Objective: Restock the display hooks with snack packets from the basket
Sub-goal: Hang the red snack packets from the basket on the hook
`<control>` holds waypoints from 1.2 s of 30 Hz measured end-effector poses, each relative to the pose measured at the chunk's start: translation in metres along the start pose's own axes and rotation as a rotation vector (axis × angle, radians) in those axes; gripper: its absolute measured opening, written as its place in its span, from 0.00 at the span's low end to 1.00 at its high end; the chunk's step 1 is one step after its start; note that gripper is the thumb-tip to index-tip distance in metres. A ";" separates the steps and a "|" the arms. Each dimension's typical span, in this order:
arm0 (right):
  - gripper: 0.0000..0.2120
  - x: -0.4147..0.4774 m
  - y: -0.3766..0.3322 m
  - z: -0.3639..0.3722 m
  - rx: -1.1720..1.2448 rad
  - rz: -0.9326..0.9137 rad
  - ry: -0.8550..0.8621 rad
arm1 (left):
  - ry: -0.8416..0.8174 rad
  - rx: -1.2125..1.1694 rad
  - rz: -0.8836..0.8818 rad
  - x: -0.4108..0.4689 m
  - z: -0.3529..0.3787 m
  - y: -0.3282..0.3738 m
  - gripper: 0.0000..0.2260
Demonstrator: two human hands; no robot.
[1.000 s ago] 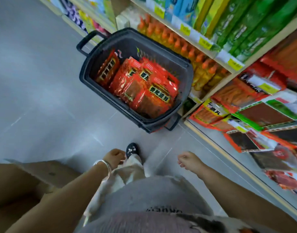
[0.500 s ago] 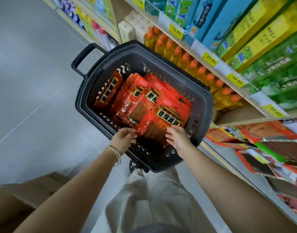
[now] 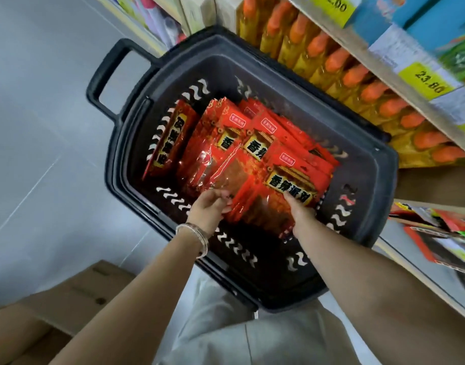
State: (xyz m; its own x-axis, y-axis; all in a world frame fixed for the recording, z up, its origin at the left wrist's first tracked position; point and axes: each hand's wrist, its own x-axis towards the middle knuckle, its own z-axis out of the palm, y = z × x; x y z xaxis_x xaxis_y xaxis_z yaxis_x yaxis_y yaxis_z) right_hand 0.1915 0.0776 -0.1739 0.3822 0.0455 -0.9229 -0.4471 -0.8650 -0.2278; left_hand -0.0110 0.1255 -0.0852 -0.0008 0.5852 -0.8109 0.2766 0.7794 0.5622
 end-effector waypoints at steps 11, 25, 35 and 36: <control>0.12 -0.061 0.025 -0.014 -0.081 -0.503 0.443 | -0.121 0.181 0.011 0.013 -0.029 0.025 0.06; 0.12 -0.161 -0.001 -0.001 -0.278 -1.041 0.247 | -0.434 0.301 0.116 0.021 -0.048 0.052 0.28; 0.23 -0.106 -0.017 0.024 0.205 -0.275 -0.069 | 0.017 0.300 0.127 0.043 -0.067 0.063 0.12; 0.23 -0.091 -0.011 0.020 0.152 -0.253 -0.011 | 0.081 0.333 0.124 0.046 -0.069 0.060 0.11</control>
State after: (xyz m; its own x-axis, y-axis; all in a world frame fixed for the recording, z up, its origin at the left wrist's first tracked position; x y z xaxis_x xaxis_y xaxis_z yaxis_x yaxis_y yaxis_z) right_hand 0.1456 0.0932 -0.0934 0.4886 0.2567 -0.8339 -0.4549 -0.7406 -0.4946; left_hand -0.0603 0.2148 -0.0775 -0.0199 0.6969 -0.7169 0.5769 0.5936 0.5611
